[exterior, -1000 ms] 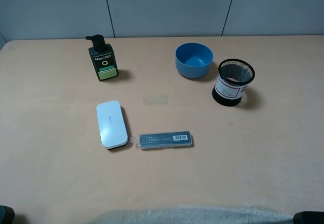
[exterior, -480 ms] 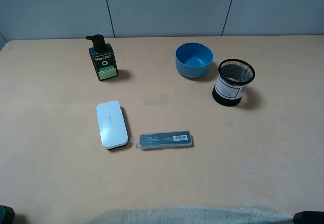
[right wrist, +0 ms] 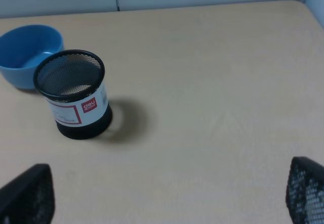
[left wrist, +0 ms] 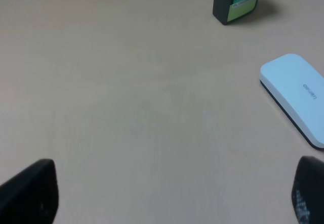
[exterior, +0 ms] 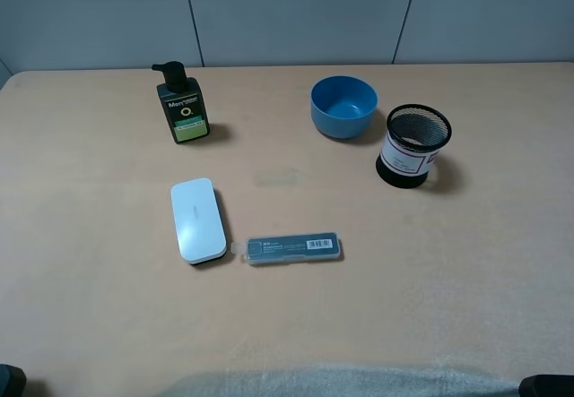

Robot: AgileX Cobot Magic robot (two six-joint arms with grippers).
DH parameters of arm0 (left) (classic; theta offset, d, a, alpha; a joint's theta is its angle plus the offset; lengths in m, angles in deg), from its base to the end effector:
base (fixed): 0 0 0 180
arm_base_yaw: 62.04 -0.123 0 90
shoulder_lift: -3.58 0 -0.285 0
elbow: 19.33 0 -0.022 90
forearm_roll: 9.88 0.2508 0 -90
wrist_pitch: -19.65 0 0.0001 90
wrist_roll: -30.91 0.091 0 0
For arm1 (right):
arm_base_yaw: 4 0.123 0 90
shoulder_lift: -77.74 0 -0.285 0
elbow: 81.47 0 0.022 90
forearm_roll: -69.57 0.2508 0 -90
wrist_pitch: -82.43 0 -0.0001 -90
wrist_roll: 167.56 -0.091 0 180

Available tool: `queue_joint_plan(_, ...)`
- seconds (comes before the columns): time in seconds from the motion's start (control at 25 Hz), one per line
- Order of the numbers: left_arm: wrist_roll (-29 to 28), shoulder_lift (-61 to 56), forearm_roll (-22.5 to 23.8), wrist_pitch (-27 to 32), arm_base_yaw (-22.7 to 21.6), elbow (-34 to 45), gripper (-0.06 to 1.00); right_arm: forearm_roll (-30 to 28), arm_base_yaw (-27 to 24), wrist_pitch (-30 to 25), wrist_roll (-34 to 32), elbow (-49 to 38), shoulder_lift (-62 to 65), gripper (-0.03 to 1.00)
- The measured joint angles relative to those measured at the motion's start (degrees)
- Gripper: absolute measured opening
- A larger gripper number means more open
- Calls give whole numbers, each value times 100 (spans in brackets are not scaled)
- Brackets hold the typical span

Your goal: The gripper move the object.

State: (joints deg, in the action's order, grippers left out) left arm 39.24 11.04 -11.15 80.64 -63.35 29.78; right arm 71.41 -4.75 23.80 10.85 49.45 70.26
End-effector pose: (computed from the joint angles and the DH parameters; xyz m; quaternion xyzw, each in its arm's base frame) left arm -0.0047 -0.0019 0.2744 0.0528 0.8535 0.0325 0.5174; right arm -0.0031 0.0025 0.2779 0.0169 0.8440 0.0200 0.5357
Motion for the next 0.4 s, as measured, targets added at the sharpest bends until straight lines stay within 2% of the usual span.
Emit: queue_joint_plan(0.4,0,0,0,0,0,0,93,0,0,0,10,0,0,69)
